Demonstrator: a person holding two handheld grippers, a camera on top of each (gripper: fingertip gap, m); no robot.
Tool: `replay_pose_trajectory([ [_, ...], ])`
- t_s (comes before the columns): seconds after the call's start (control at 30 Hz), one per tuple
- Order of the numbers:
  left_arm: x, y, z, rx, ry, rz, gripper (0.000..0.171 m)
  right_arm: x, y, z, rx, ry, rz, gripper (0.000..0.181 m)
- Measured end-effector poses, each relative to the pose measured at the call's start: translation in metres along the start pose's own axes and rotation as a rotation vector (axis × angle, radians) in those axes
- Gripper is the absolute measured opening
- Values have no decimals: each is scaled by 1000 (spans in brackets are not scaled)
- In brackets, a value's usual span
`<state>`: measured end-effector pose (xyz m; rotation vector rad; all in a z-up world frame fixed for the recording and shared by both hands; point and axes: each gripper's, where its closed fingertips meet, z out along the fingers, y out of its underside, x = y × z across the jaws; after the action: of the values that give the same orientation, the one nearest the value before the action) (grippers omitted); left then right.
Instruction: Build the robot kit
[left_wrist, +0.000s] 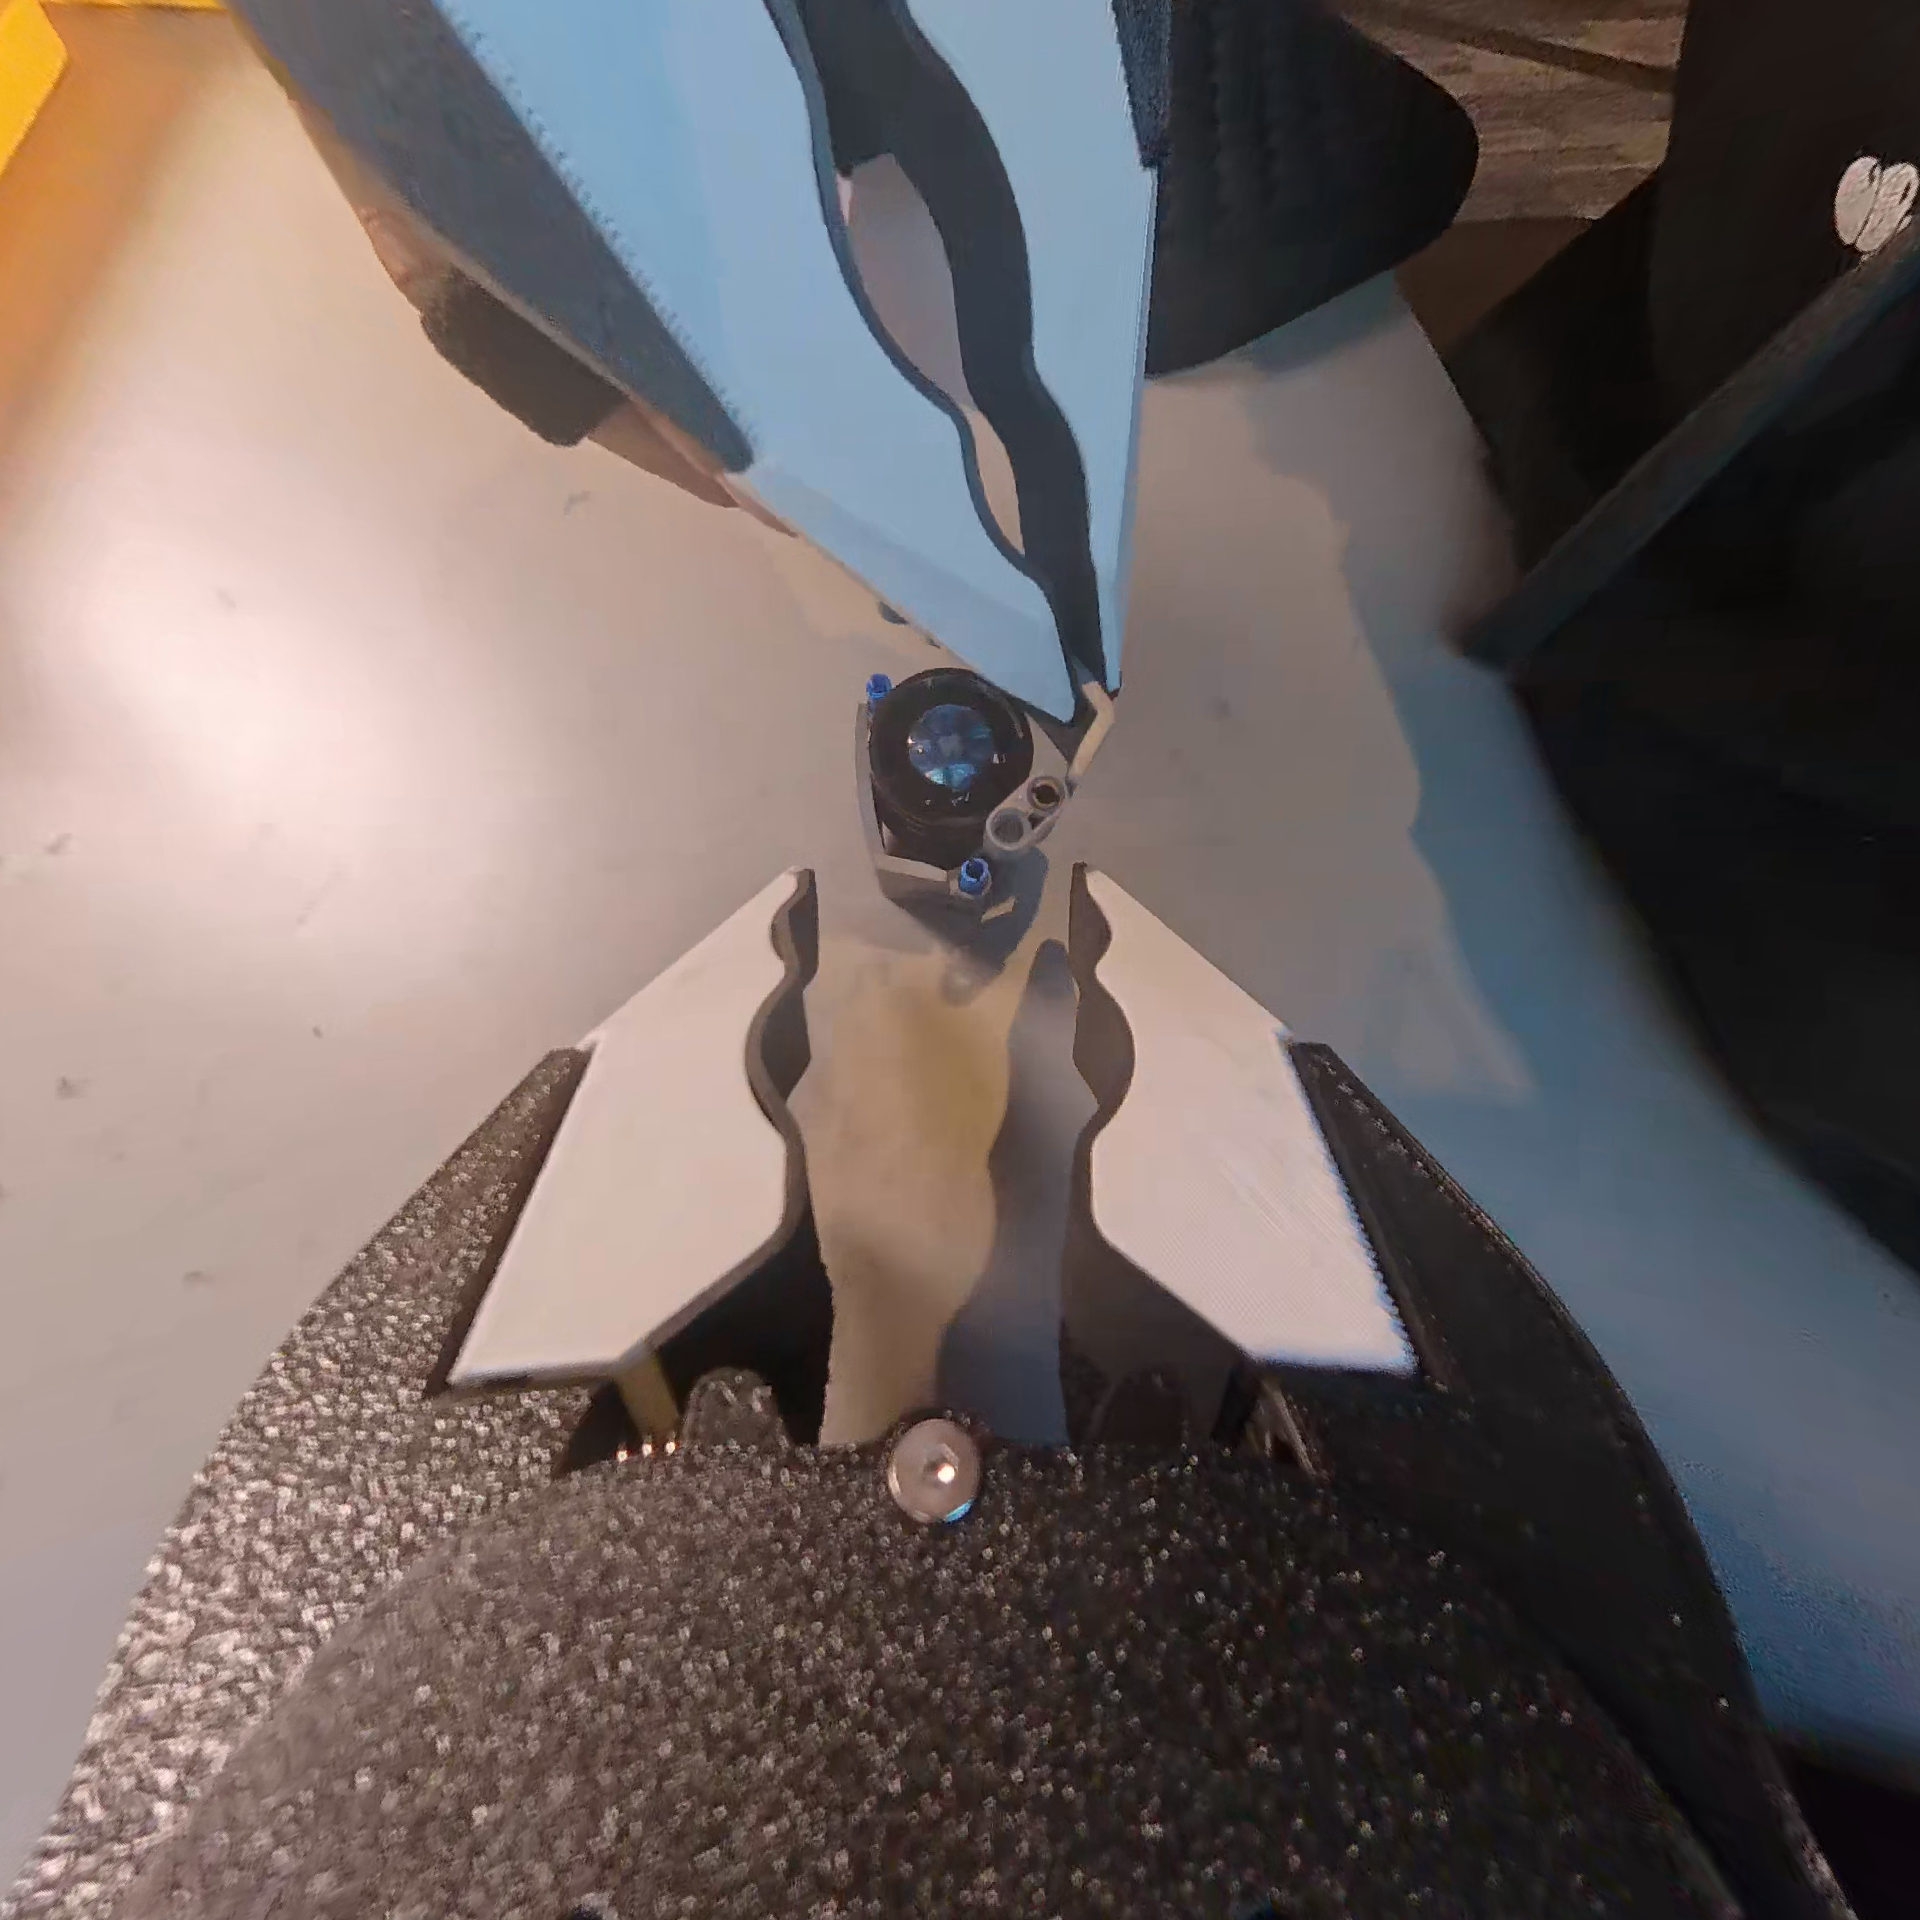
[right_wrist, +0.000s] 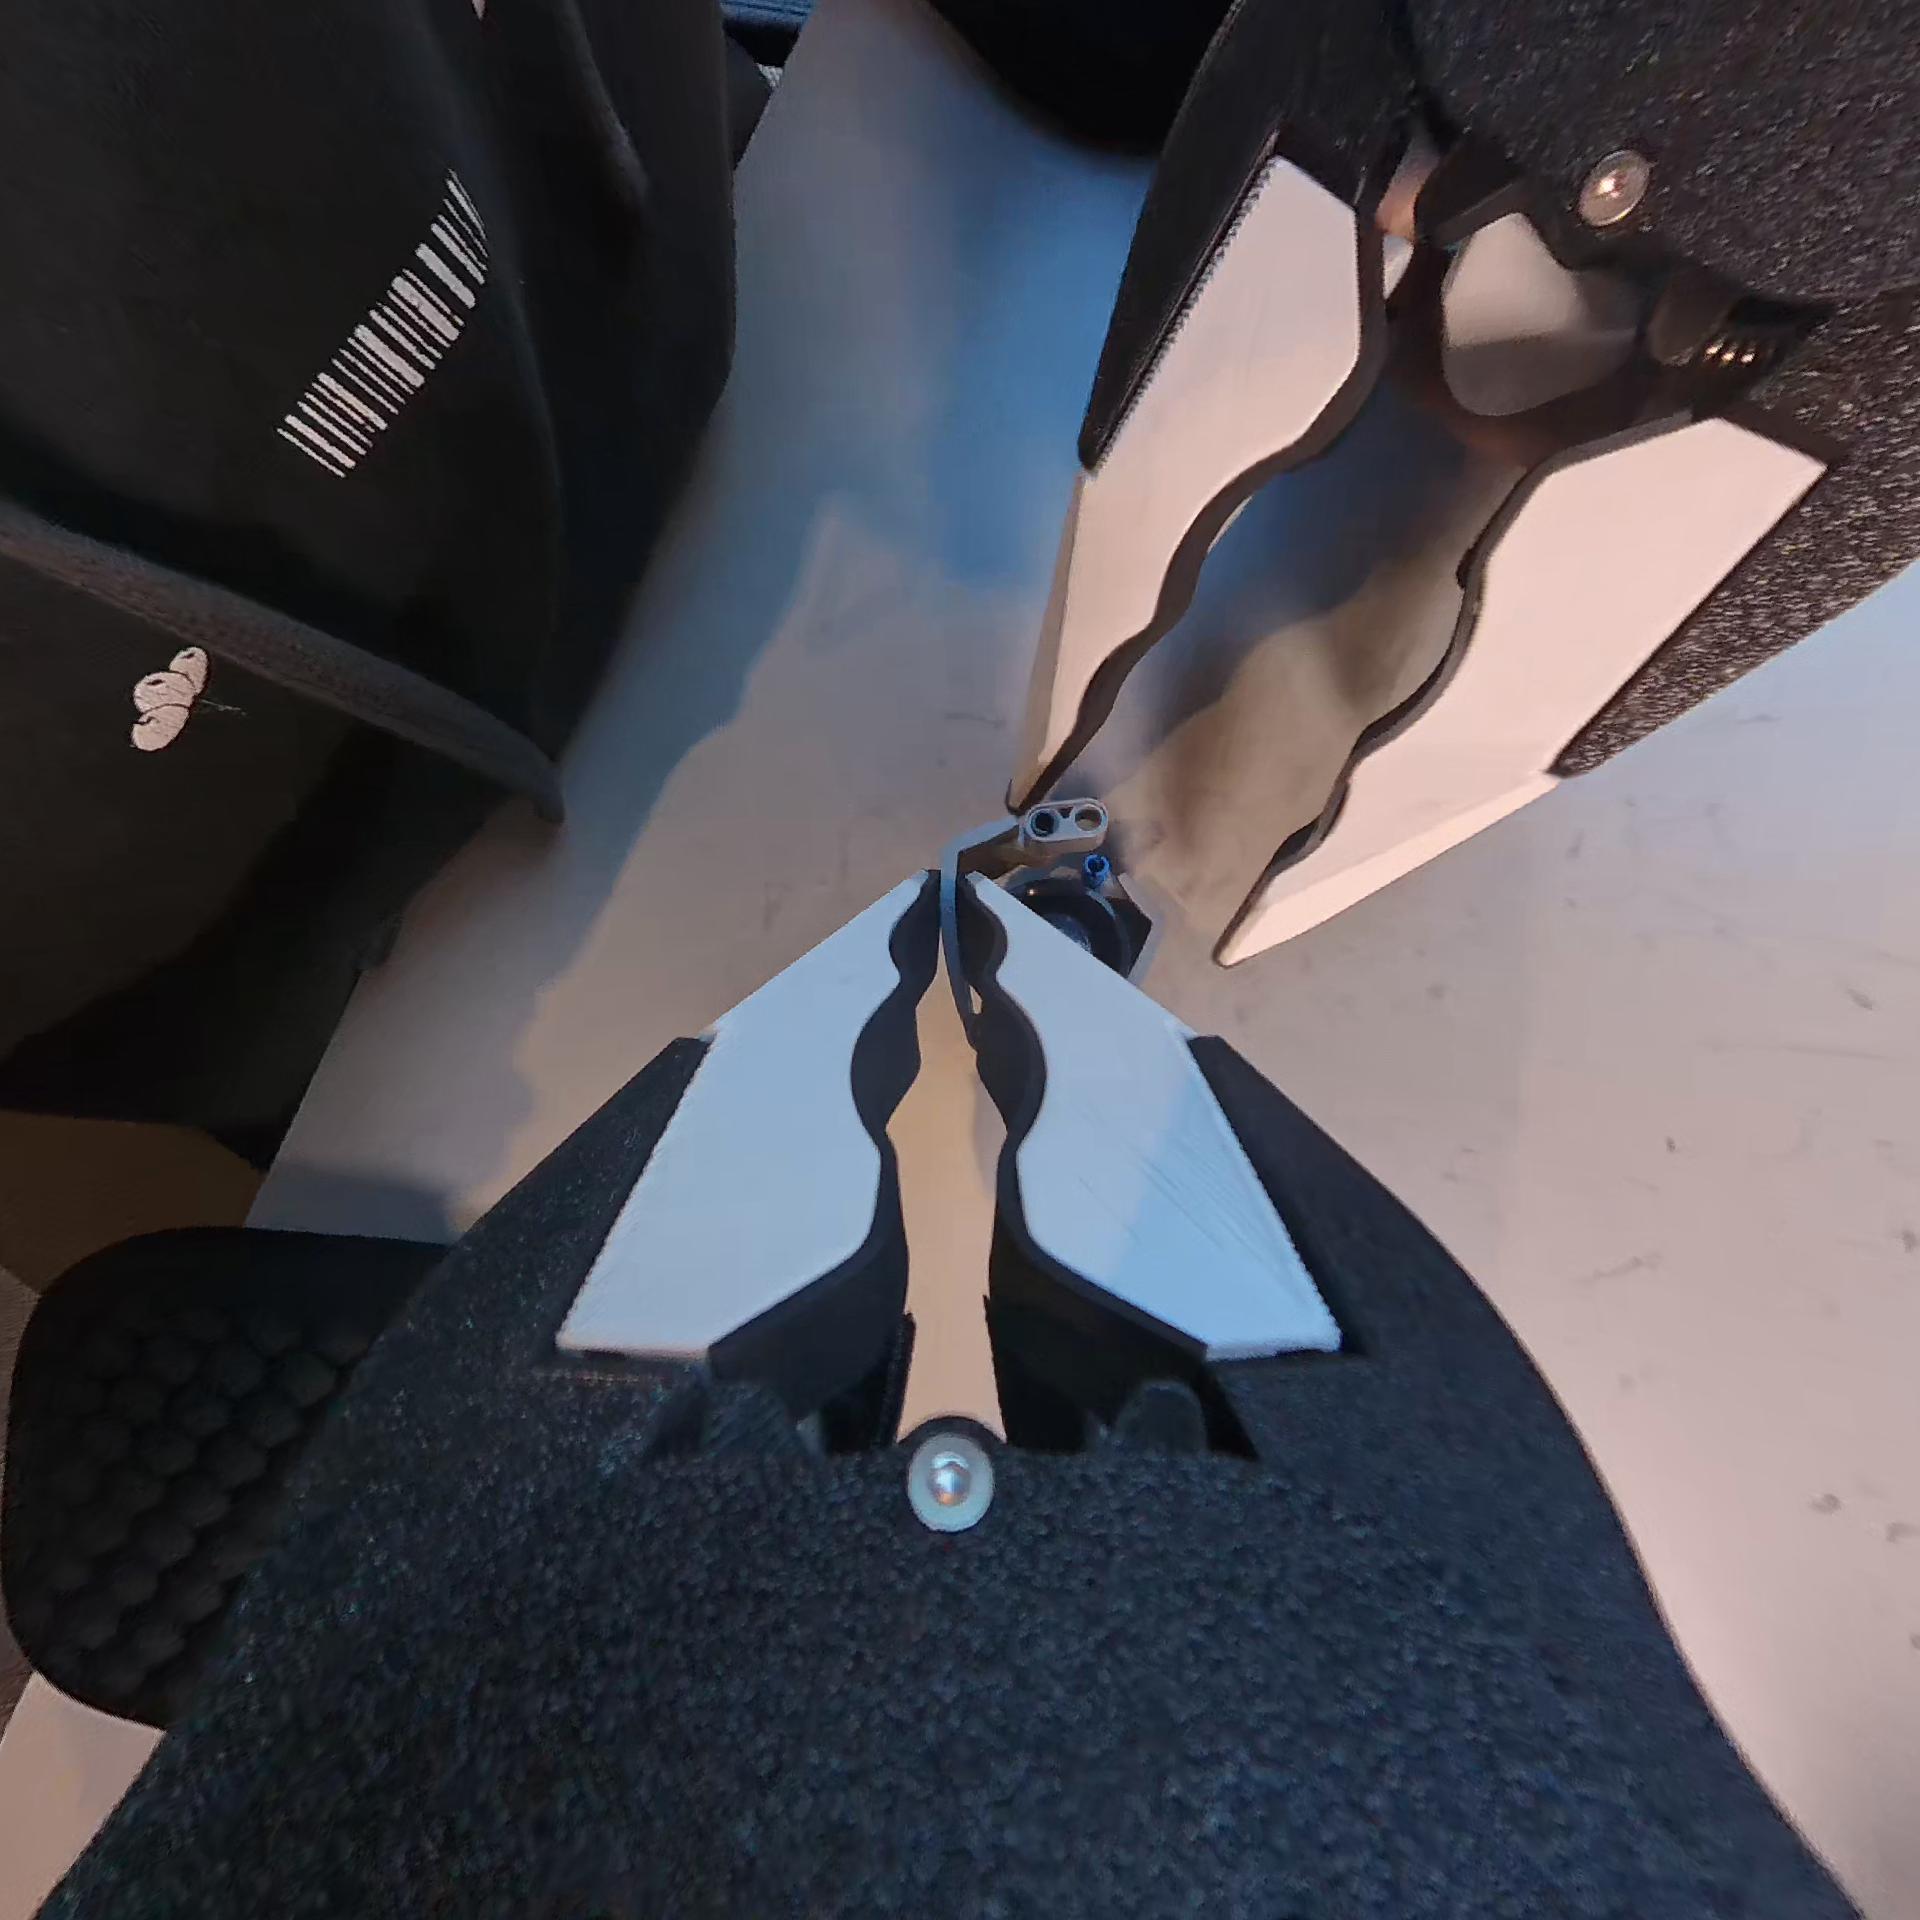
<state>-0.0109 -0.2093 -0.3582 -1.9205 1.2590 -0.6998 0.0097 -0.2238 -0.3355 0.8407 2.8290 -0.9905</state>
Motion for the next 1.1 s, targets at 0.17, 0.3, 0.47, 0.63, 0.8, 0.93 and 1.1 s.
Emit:
replay_pose_trajectory([
  [0.17,1,-1,3,-7,9,9,46,1,5,3,-4,-7,28,3],
  [0.3,1,-2,5,-10,3,16,45,2,7,4,1,-3,32,3],
  [0.47,-1,-1,7,-16,3,16,43,1,8,6,5,-17,23,3],
  [0.63,-1,-2,9,-21,12,10,42,3,10,7,0,-28,19,3],
  [0.8,-3,-3,11,-24,26,0,39,4,10,6,1,-37,19,3],
  [0.93,-4,-2,12,-27,29,-2,36,5,11,4,1,-21,18,3],
  [1.1,-4,-2,12,-31,29,-5,34,6,11,4,13,23,14,3],
])
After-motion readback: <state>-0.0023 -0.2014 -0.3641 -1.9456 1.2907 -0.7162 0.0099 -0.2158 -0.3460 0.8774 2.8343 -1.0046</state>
